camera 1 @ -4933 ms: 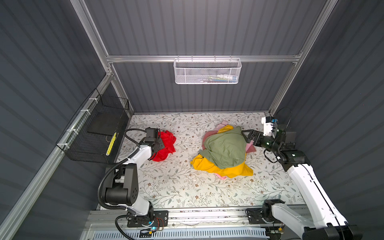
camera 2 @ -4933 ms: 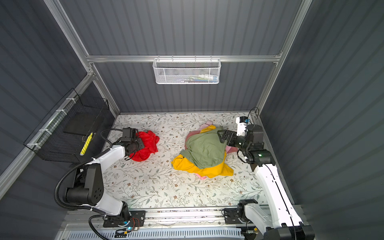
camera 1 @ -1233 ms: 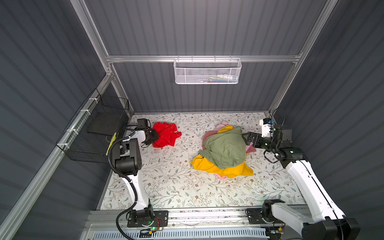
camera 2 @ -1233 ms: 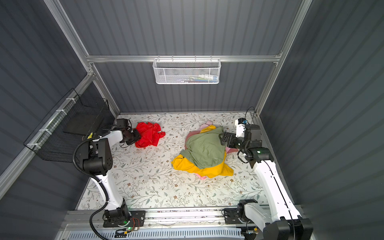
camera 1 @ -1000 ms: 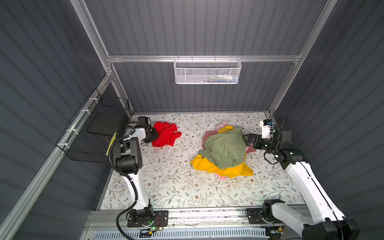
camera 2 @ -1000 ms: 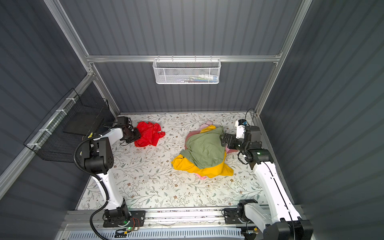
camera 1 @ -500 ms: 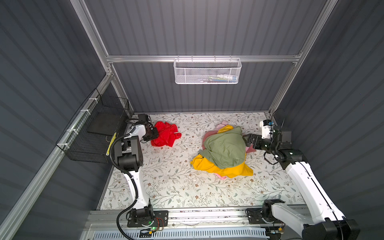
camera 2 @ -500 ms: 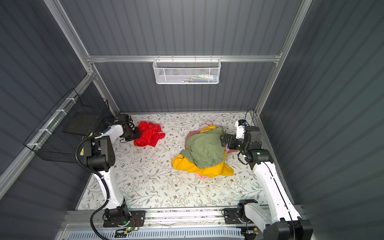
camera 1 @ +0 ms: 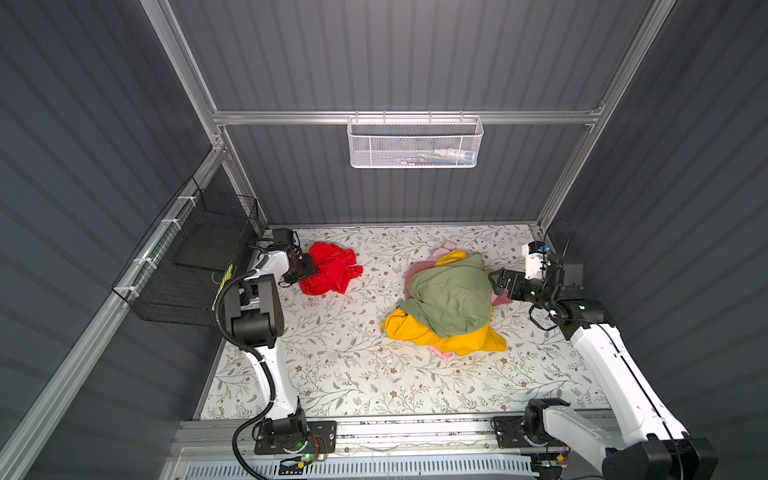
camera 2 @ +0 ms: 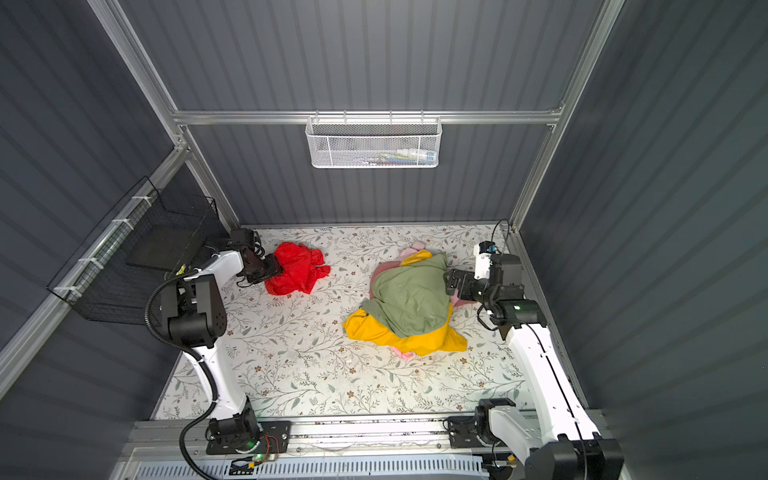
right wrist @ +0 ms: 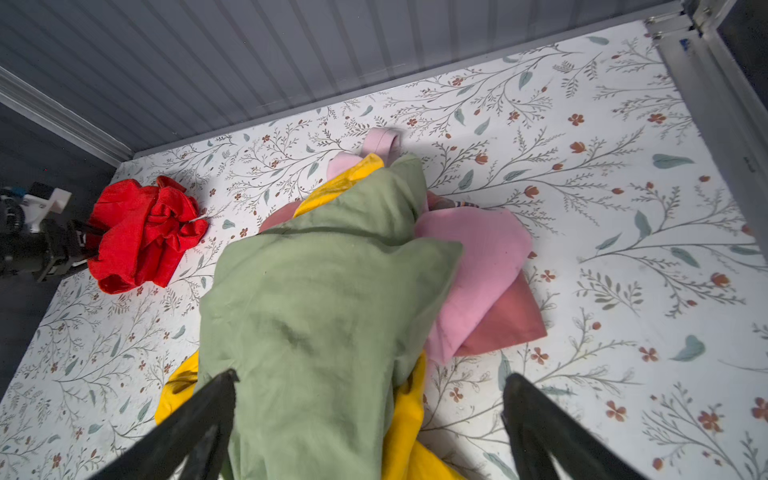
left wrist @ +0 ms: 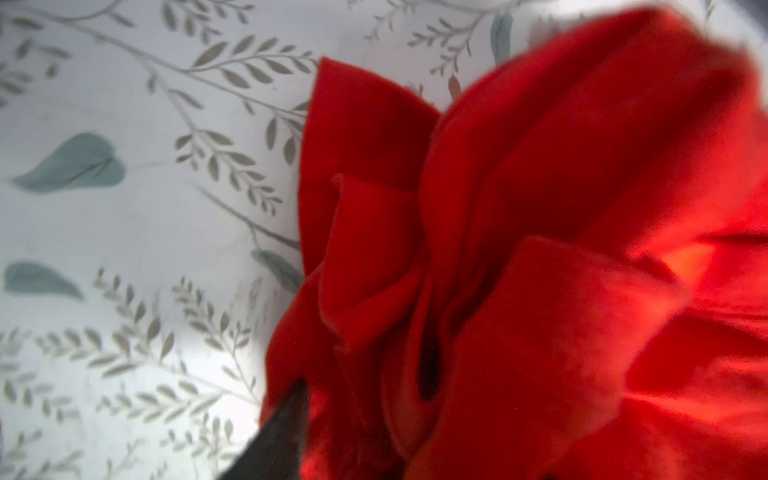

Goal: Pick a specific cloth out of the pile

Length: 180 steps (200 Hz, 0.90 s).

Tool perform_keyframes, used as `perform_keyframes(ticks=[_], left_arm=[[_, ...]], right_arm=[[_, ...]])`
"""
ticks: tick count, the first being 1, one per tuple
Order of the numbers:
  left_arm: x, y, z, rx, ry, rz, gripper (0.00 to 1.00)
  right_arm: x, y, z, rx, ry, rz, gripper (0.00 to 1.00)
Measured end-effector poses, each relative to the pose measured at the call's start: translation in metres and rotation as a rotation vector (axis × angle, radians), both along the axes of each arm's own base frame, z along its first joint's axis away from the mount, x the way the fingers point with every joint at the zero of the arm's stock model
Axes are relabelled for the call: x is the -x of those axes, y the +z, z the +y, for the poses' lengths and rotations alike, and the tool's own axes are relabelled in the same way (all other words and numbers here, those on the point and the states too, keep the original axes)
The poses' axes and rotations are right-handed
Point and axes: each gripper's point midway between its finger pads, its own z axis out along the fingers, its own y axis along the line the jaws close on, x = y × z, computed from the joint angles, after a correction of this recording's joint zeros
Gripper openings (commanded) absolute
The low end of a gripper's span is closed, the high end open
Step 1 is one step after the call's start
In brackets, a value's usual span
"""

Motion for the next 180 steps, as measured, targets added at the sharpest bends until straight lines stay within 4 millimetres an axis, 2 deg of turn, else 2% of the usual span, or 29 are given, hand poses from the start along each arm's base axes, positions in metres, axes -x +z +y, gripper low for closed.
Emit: perform_keyframes(ticks=[21,67,127,180], left_arm=[[0.005,0.014,0.001,-0.003,0.015,-0.026,0.76],[0.015,0.041,-0.003,-0.008,0.026,-0.088,0.82],[0.047,0.047,-0.012,-0.034,0.029,-0.096,0.91],[0.073,0.049,-0.023,-0.123,0.032,-0.147,0.95]], right_arm=[[-0.001,0.001,-0.005,0.013,-0.013,-0.017,0.99],[0.000,-0.005,-0.014,0.041,-0.037,-0.054,0.99],[0.001,-0.017,-0.026,0.093,-0.077,-0.131,0.99],[0.000,-0.048,-0.039,0.149,-0.133,-0.177,0.99]])
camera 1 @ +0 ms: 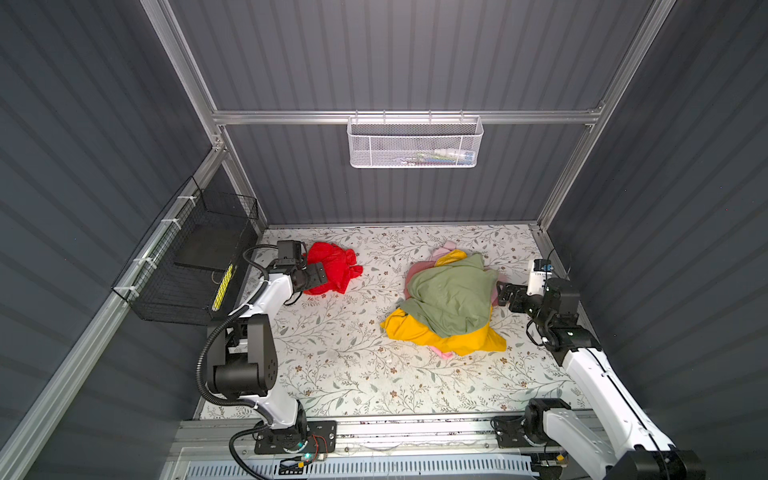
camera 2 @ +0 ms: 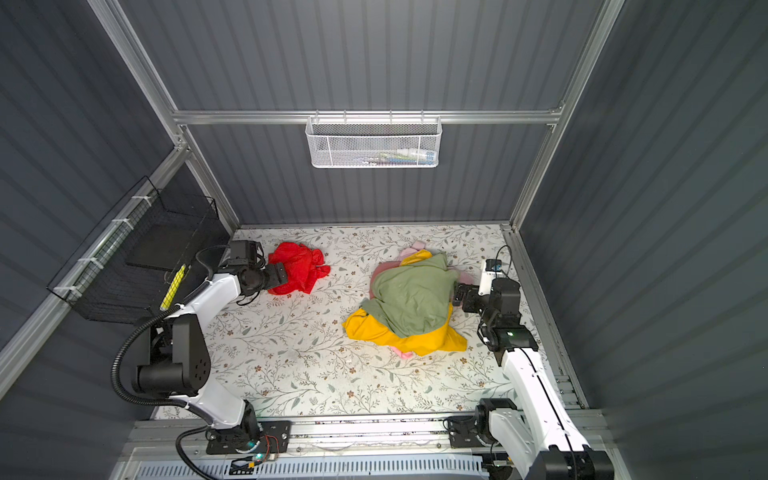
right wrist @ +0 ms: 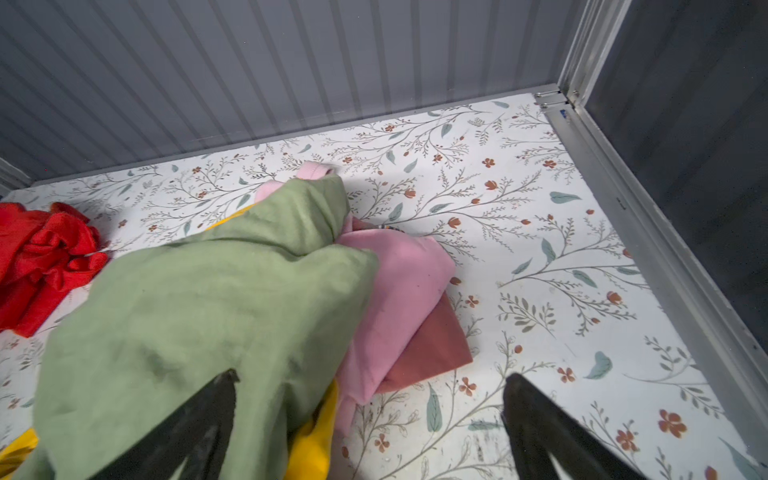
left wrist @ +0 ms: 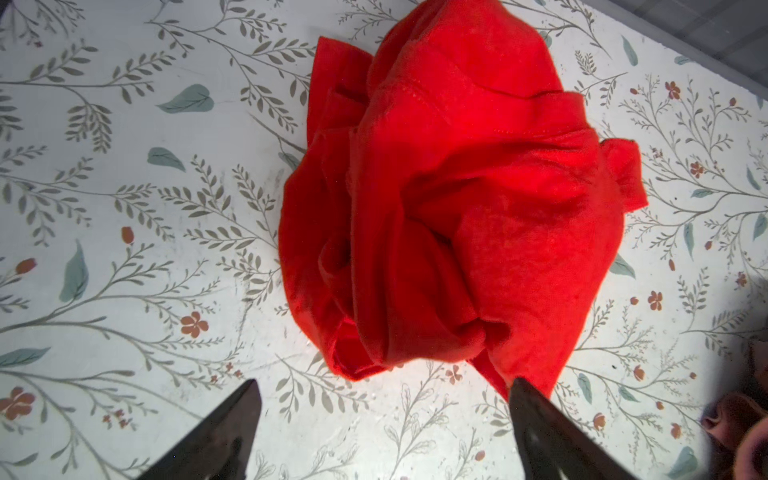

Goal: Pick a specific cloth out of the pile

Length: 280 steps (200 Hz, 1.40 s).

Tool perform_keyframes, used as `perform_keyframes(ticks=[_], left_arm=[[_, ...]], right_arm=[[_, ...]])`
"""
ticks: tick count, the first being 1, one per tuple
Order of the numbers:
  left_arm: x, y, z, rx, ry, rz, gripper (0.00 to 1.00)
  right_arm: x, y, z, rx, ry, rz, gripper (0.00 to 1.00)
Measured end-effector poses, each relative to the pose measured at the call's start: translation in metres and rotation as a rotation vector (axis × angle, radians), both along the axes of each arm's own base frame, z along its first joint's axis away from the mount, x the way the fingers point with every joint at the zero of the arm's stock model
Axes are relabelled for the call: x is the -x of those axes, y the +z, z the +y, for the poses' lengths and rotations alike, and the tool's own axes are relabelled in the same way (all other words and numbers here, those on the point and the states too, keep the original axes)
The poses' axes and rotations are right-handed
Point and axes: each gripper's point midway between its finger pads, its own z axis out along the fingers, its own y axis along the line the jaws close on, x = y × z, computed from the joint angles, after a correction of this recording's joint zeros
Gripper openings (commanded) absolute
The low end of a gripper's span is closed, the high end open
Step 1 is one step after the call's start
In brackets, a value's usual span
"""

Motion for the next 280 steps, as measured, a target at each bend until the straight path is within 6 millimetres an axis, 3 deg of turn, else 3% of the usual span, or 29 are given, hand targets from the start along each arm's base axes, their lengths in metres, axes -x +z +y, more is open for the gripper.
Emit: perform_keyframes(ticks=[56,134,163,179,195,210,235,280], left_arm=[[0.023,0.013,-0.006,-0.080,0.010,-0.117,0.99],[0.041,0.018,0.019,-0.200,0.087,-0.232,1.00],[0.047,0.008,0.039,-0.317,0.136,-0.265,1.00],[0.056,-0.008,0.047,-0.372,0.148,-0.287,1.00],[0.064,-0.027,0.052,-0.418,0.146,-0.280,1.00],[0.060,-0.039,0.054,-0.451,0.138,-0.291,1.00],[0.054,-0.051,0.053,-0.477,0.104,-0.310,1.00],[0.031,-0.039,0.041,-0.472,0.017,-0.380,1.00]], right_arm=[[-0.002,-0.023,-0.011,0.047,-0.049,-0.080,0.99],[-0.019,-0.072,-0.011,0.086,-0.031,-0.122,0.99],[-0.028,-0.072,-0.010,0.121,-0.011,-0.142,0.99],[-0.035,-0.069,-0.011,0.138,-0.011,-0.178,0.99],[-0.043,-0.078,-0.012,0.148,-0.017,-0.186,0.99],[-0.043,-0.090,-0.015,0.151,-0.025,-0.146,0.99],[-0.048,-0.082,-0.023,0.149,-0.054,-0.168,0.99],[-0.054,-0.072,-0.030,0.143,-0.076,-0.195,0.99]])
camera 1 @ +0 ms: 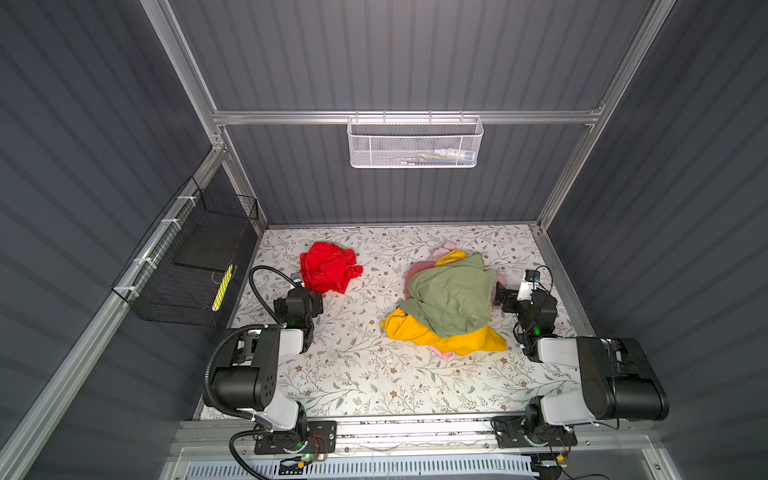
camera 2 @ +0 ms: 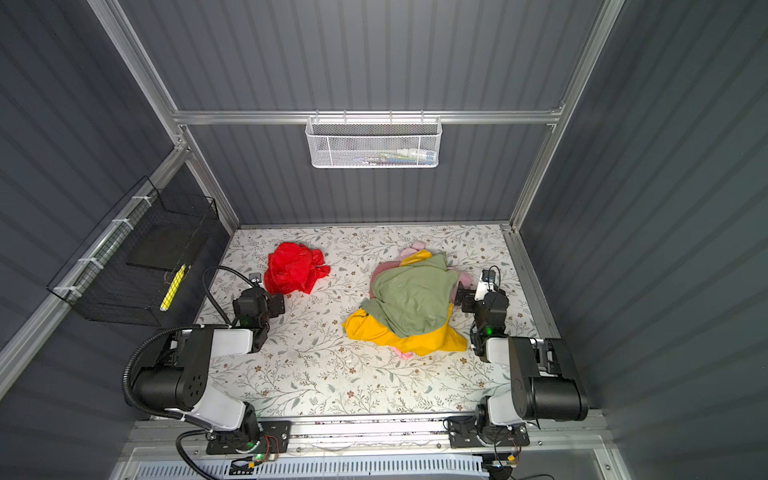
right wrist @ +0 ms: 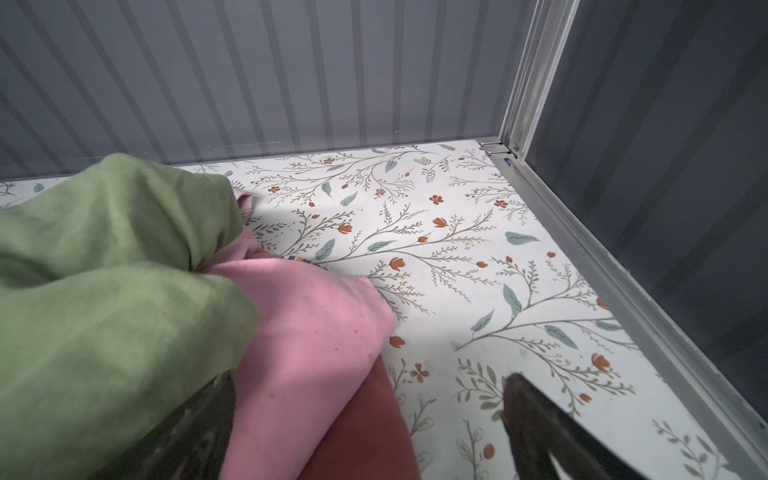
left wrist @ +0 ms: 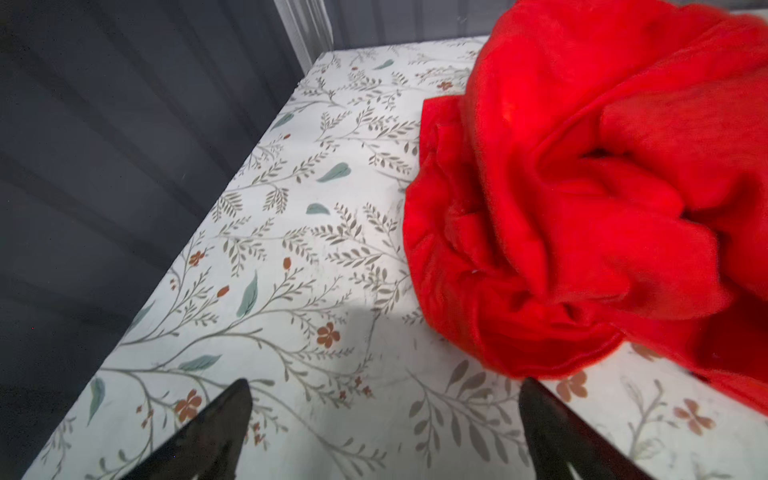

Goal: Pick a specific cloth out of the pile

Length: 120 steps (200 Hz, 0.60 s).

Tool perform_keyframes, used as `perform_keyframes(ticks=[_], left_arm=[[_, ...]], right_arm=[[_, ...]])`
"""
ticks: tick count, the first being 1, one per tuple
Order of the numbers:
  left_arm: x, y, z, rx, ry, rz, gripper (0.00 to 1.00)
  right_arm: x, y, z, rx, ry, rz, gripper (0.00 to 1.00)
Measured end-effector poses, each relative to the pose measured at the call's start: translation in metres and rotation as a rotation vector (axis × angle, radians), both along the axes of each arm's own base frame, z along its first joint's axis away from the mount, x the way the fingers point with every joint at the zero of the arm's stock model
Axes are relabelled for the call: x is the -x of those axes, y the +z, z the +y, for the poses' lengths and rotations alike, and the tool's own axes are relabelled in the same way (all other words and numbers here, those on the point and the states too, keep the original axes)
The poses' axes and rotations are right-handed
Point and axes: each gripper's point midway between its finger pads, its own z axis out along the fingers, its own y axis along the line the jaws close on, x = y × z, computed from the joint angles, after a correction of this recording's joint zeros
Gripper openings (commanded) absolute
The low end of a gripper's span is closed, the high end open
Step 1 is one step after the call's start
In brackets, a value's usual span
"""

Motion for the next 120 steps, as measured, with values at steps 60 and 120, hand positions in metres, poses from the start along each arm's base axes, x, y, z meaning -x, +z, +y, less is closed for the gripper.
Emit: perform_keyframes(ticks=[60,120], left_arm=[[0.004,-0.002,-0.014,0.087,-0.058,-0.118,1.00],[-0.020,-0.012,-0.025,0.120,-0.113,-0.088,1.00]], right_arm=[[0.000,0.000,0.000,-0.001,0.001,-0.001,0.99],[0.000,0.000,0.000,-0.001,0.000,-0.001,0.99]])
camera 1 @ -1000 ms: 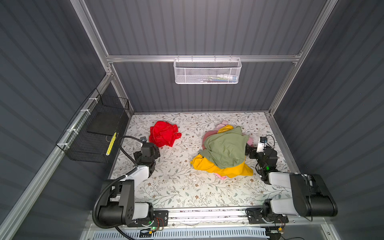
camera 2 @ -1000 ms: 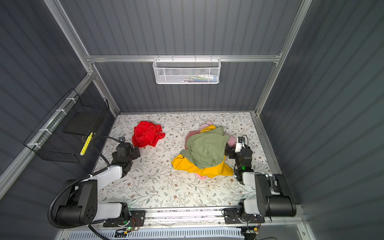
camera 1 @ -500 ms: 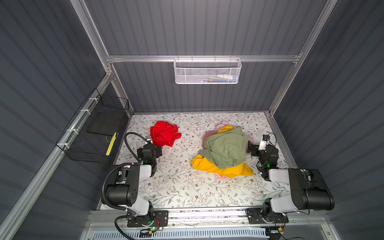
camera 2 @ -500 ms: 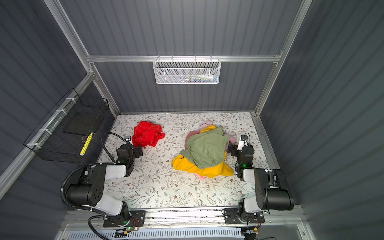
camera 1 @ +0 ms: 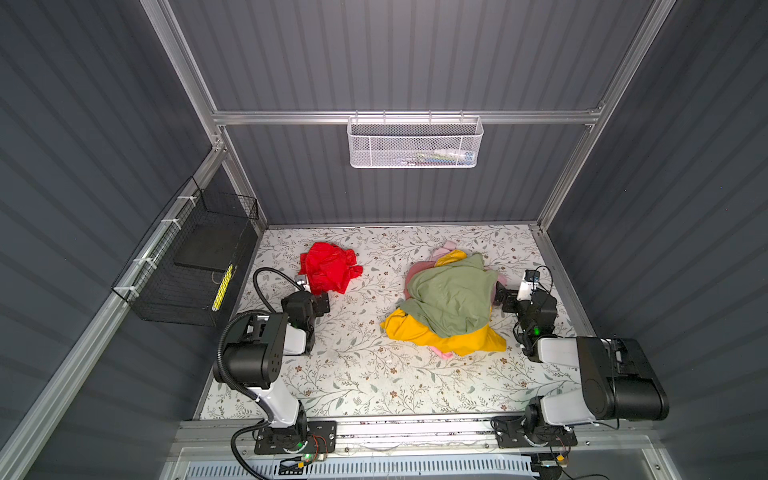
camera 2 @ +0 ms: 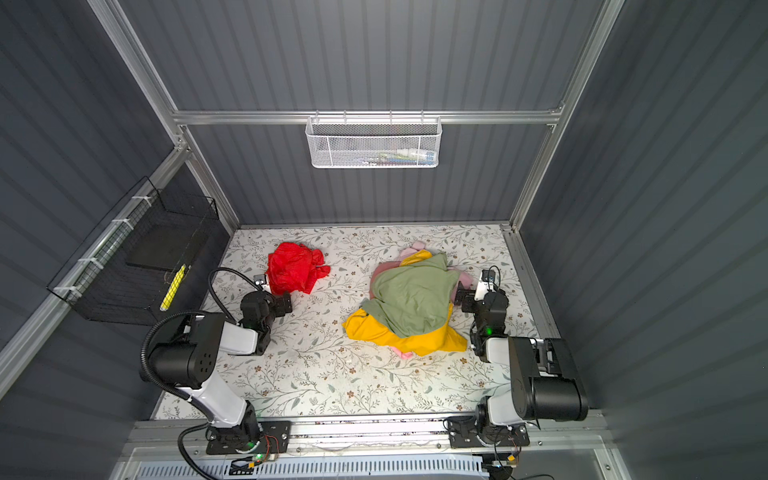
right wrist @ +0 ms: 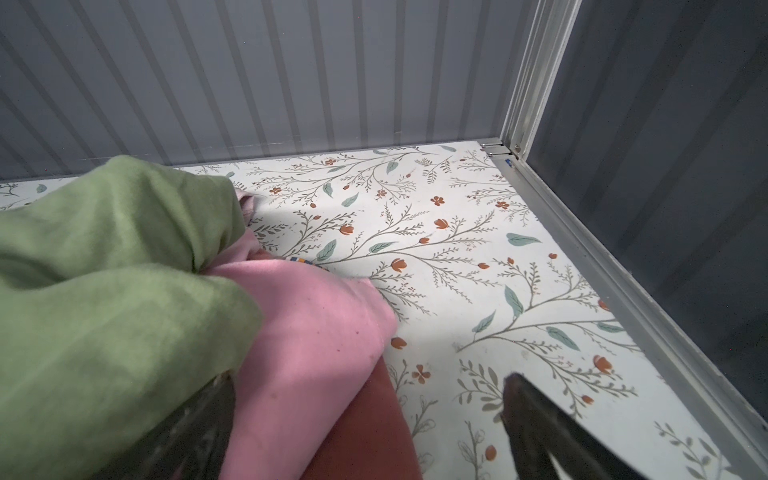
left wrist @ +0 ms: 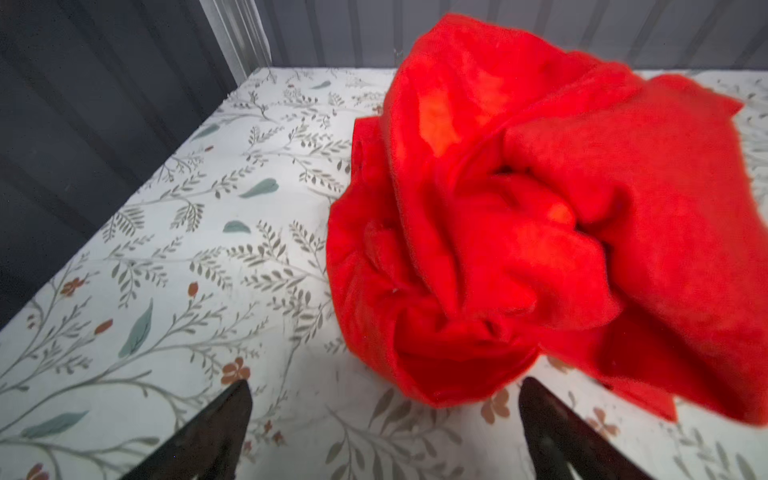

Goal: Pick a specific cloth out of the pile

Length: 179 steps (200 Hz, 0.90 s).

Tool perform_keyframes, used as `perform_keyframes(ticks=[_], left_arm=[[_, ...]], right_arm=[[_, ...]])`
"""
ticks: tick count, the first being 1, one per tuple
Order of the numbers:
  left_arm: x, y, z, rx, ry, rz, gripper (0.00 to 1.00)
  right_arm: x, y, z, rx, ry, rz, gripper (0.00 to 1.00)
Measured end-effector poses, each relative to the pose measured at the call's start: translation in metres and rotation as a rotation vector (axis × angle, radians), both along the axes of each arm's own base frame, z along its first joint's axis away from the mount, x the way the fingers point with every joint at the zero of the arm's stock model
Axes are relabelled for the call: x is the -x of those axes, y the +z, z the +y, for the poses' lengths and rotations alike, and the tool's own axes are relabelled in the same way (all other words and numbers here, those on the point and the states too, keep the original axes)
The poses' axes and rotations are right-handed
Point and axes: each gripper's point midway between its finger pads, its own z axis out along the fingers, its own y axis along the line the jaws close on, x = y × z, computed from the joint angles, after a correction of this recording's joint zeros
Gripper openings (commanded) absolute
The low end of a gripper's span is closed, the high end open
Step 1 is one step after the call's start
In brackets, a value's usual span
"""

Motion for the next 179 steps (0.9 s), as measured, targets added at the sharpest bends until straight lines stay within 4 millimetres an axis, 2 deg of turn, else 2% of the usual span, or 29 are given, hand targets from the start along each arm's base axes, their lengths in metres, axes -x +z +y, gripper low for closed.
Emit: perform_keyframes(ticks=[179], left_arm=[[-0.0021,0.0017,-0.0022,0.005,-0.012,-0.005,1.00]], right_arm=[[-0.0001,0.0001,0.0002,-0.010,0.005,0.000,0.99]])
